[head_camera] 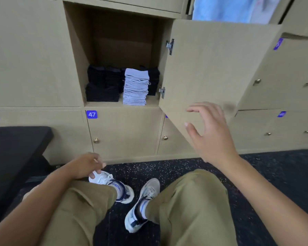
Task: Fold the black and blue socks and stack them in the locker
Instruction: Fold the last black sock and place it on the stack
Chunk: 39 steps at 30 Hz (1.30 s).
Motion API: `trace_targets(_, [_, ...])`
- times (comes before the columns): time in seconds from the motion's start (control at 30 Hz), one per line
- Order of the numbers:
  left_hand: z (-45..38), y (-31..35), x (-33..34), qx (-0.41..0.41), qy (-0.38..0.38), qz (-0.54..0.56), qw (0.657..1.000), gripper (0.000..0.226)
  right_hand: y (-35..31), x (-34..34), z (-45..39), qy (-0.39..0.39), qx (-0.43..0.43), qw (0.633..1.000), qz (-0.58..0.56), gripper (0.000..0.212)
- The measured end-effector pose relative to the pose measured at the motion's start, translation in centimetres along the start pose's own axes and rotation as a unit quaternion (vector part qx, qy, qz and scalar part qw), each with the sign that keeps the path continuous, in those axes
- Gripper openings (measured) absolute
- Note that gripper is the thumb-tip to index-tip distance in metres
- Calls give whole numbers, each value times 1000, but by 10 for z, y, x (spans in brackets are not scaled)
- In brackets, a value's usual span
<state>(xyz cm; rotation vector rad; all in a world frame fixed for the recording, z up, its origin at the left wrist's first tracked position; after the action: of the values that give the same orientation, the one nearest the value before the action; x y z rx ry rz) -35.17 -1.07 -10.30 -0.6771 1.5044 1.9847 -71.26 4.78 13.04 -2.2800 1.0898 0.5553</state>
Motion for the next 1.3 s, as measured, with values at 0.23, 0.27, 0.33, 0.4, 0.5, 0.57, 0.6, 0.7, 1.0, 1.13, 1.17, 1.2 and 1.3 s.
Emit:
trace_targets(0.23, [10, 0, 2, -6, -15, 13, 1000, 21, 49, -56, 7, 174, 169, 966, -88, 90])
trace_targets(0.27, [13, -1, 1, -10, -16, 13, 1000, 21, 57, -50, 3, 145, 207, 962, -109, 94])
trace_targets(0.33, [19, -1, -2, -14, -16, 11, 1000, 21, 65, -39, -3, 102, 244, 957, -117, 98])
trace_targets(0.4, [23, -1, -7, -9, -12, 6, 1000, 21, 65, -33, -6, 102, 240, 958, -121, 99])
trace_targets(0.5, [29, -6, -13, -1, -5, -31, 1000, 21, 58, -27, -3, 99, 228, 958, -140, 96])
trace_targets(0.57, [37, -10, -19, -2, 3, -55, 998, 20, 52, -22, 0, 83, 211, 962, -152, 94])
trace_targets(0.6, [42, -11, -23, -1, 5, -71, 997, 18, 48, -18, 2, 71, 202, 964, -157, 92])
trace_targets(0.7, [58, -10, -41, 13, 3, -136, 991, 11, 36, -3, 5, 21, 167, 975, -145, 84])
trace_targets(1.0, [112, -3, -120, 16, 70, -201, 977, 10, -37, 46, -10, -8, 60, 986, -155, 80])
trace_targets(1.13, [125, -13, -137, -9, 85, -197, 977, 9, -78, 83, -25, -48, -4, 984, -174, 81])
trace_targets(1.17, [125, -13, -139, -8, 90, -192, 977, 9, -91, 95, -31, -60, -11, 981, -183, 81])
trace_targets(1.2, [125, -11, -141, -4, 95, -184, 978, 9, -103, 108, -39, -70, -17, 979, -192, 80])
trace_targets(1.3, [116, -8, -141, 16, 121, -138, 983, 8, -132, 154, -59, -104, -29, 972, -208, 74])
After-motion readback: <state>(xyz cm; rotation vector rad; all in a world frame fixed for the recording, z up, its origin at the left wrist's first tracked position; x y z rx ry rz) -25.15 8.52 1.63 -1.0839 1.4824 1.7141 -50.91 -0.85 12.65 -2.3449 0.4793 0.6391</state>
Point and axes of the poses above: each hand's wrist, its own z-axis away from the middle knuckle, its own x-axis out of the palm, y = z × x, the point moved 7 cm from there along -z, towards the middle knuckle, and after that the axes turned 7 degrees about y, right-handed, at the moved point
